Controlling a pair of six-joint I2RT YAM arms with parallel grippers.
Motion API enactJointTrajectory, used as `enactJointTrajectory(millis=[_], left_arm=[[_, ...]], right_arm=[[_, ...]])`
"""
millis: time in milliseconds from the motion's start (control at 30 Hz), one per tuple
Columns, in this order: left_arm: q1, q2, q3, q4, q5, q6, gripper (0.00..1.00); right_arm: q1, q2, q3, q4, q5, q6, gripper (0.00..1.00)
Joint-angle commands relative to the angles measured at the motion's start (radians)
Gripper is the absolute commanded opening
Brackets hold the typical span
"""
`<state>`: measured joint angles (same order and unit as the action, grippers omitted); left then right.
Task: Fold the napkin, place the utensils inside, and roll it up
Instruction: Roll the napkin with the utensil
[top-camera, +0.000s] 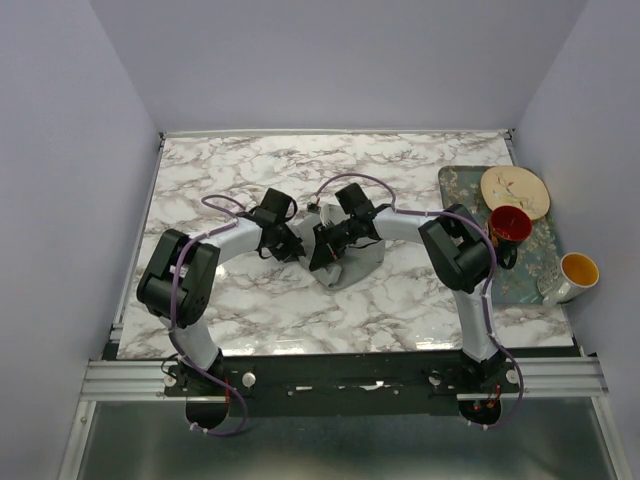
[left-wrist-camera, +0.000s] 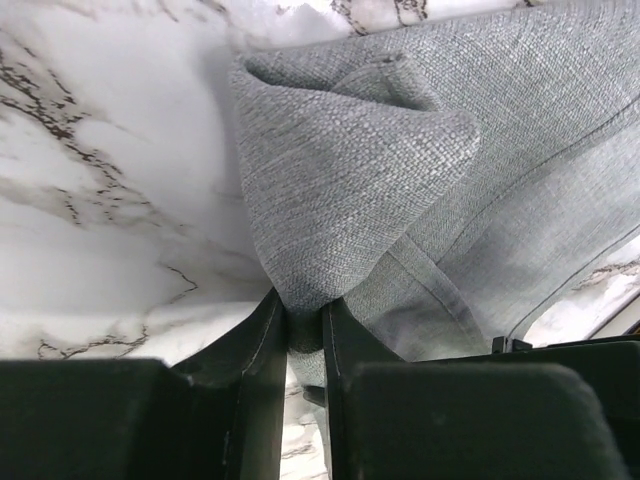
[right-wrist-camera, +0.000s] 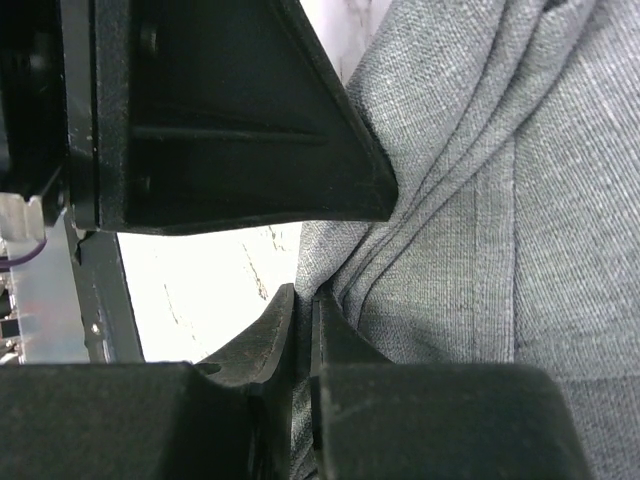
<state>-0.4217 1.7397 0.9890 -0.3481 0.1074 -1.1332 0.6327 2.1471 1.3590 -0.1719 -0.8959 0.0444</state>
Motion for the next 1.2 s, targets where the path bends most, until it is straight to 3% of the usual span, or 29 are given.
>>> enactJointTrajectory(millis=[0,33,100,133,200,300,567,700,800,833,933,1167], left_arm=[[-0.008,0.073,-0.065,0.000,-0.184,0.023,0.18],[-0.008,0.072,-0.072,0.004,-0.187,0.021,0.10],[-0.009,0.066,-0.090,0.009,-0.196,0.018,0.04],[-0.011,0.063,-0.092,0.008,-0.199,0.018,0.00],[-0.012,0.052,-0.098,-0.002,-0.213,0.018,0.00],[-0.019,0.041,-0.098,-0.012,-0.222,0.007,0.00],[-0.034,0.023,-0.087,-0.032,-0.239,-0.013,0.00],[-0.035,0.032,-0.073,-0.042,-0.242,-0.010,0.00],[-0.034,0.024,-0.072,-0.045,-0.247,-0.007,0.00],[-0.035,0.024,-0.067,-0.049,-0.250,-0.007,0.00],[-0.035,0.027,-0.062,-0.051,-0.244,-0.005,0.00],[-0.035,0.037,-0.053,-0.052,-0.232,0.000,0.00]], right_arm=[[-0.001,0.005,-0.017,-0.017,-0.040,-0.012,0.06],[-0.001,0.000,-0.018,-0.018,-0.037,-0.012,0.08],[-0.001,-0.009,-0.020,-0.023,-0.012,0.001,0.14],[-0.001,-0.029,-0.020,-0.043,0.006,0.008,0.22],[0.001,-0.062,-0.026,-0.061,0.075,0.046,0.31],[0.001,-0.148,-0.061,-0.095,0.172,0.124,0.51],[0.002,-0.335,-0.172,-0.113,0.291,0.178,0.56],[0.033,-0.359,-0.147,-0.156,0.373,0.131,0.50],[0.036,-0.334,-0.162,-0.150,0.315,0.149,0.24],[0.035,-0.310,-0.176,-0.141,0.304,0.152,0.12],[0.035,-0.312,-0.233,-0.051,0.278,0.179,0.05],[0.036,-0.250,-0.311,0.005,0.383,0.150,0.01]])
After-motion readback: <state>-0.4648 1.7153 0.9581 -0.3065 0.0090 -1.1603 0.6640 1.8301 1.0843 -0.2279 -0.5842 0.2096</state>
